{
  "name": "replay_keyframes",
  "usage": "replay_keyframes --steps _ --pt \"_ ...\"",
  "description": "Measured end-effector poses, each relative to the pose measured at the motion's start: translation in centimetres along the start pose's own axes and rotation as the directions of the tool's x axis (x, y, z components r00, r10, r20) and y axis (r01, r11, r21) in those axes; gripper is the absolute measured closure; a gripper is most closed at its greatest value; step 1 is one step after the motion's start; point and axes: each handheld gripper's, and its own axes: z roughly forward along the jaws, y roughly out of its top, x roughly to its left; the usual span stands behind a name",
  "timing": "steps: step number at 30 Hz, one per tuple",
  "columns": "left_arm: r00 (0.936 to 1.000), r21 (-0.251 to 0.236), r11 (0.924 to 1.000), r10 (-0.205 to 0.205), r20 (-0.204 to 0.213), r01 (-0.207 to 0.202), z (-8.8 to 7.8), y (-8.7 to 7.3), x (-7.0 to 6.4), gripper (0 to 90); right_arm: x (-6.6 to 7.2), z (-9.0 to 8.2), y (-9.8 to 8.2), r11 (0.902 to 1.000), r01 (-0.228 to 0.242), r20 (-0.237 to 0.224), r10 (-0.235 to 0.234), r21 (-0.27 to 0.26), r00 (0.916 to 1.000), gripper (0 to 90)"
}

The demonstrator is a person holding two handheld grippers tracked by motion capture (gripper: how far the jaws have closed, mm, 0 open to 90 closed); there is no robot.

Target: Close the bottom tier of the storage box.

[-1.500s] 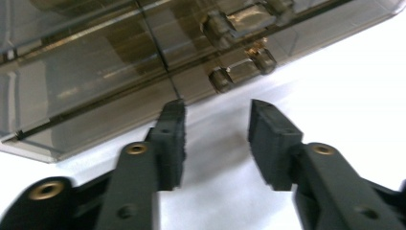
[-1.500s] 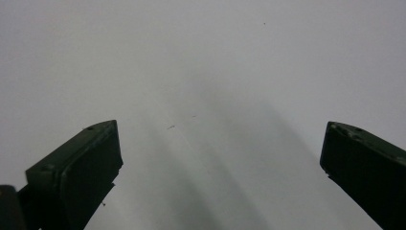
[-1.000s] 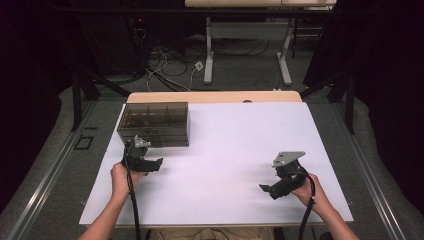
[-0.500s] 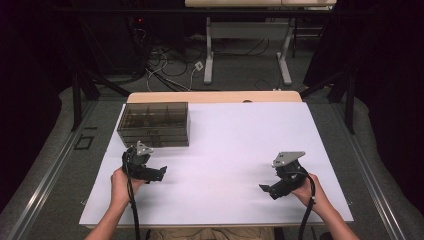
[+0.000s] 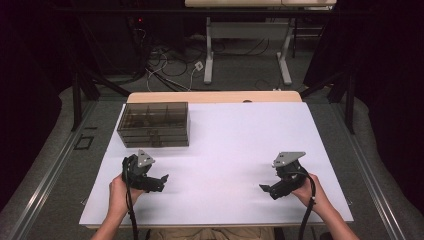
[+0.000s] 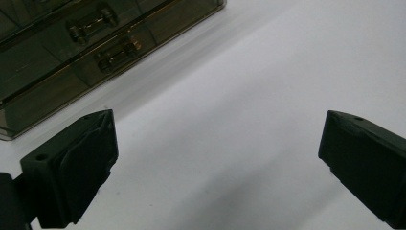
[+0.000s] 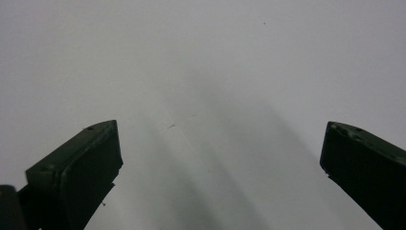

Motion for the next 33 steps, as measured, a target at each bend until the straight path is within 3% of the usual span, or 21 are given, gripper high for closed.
replay_keyframes --steps 17,19,33 --pt "0.999 -0.024 0.9989 0.04 0.017 -0.04 -1.1 -0.9 -1.5 0.0 0.0 0.1 0.0 1.0 0.004 -0.002 -0.004 0.007 1.0 0.0" --pt "0.9987 -0.016 0.9992 0.036 0.035 -0.036 -1.2 -1.1 -1.6 0.0 0.0 0.1 0.0 1.0 0.004 -0.002 -0.004 0.008 1.0 0.0" --pt "0.998 -0.026 0.9988 0.043 0.046 -0.042 -1.4 -1.6 -1.7 0.0 0.1 0.2 0.0 1.0 0.008 -0.004 -0.008 -0.002 1.0 0.0"
